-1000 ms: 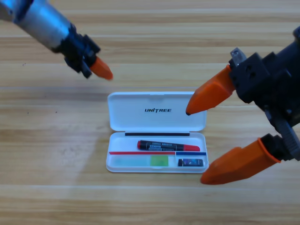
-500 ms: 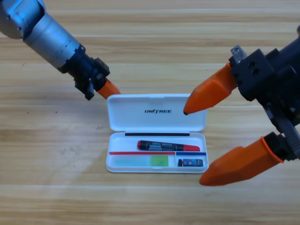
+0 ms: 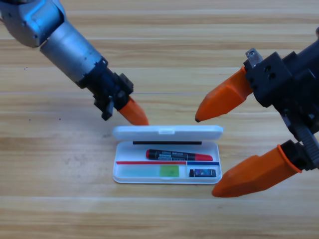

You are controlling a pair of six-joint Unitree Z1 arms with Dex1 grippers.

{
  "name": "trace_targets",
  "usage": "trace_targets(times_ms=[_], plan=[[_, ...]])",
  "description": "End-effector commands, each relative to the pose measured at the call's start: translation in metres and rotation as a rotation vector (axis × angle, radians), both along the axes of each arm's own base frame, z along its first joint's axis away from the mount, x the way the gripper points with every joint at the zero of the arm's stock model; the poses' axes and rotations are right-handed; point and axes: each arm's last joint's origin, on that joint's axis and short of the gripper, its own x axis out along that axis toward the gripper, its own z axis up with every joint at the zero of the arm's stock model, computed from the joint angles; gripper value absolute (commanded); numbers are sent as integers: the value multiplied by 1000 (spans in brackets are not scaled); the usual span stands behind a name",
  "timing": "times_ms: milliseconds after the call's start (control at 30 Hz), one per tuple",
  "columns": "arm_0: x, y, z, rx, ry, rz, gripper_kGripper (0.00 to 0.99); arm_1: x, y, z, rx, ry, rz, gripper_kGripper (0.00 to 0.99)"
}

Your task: Clean up eraser and pencils

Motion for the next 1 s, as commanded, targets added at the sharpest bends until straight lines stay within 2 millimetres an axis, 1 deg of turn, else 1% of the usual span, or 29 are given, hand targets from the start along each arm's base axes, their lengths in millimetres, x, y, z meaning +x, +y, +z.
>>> trace_targets(times_ms=[33,133,333,433,600,767,800,867,933,1000], plan=[[-14,-22,-31,79,45,-64,0,-6,-2,-5,-5,12,11,990],[-19,-26,-35,107,31,-76,0,-5,-1,-6,-10,13,9,990],[-31,-31,-50,184,-15,-97,0,-2,3,-9,-21,13,4,990],[-39,-37,-57,218,-33,-117,0,-2,3,-8,-20,10,4,990],[-49,-42,-64,278,-72,-130,0,-2,4,-9,-24,14,3,990],[-52,-44,-67,309,-88,-117,0,-1,5,-10,-27,16,3,990],[-53,-43,-63,320,-98,-105,0,-1,5,-10,-27,16,3,990],[-53,-40,-42,361,-149,-64,0,-1,5,-11,-28,17,3,990],[-53,-35,-15,410,-217,-28,0,-1,5,-11,-29,17,3,990],[-56,-29,19,439,-283,16,0,-1,5,-11,-29,17,3,990]])
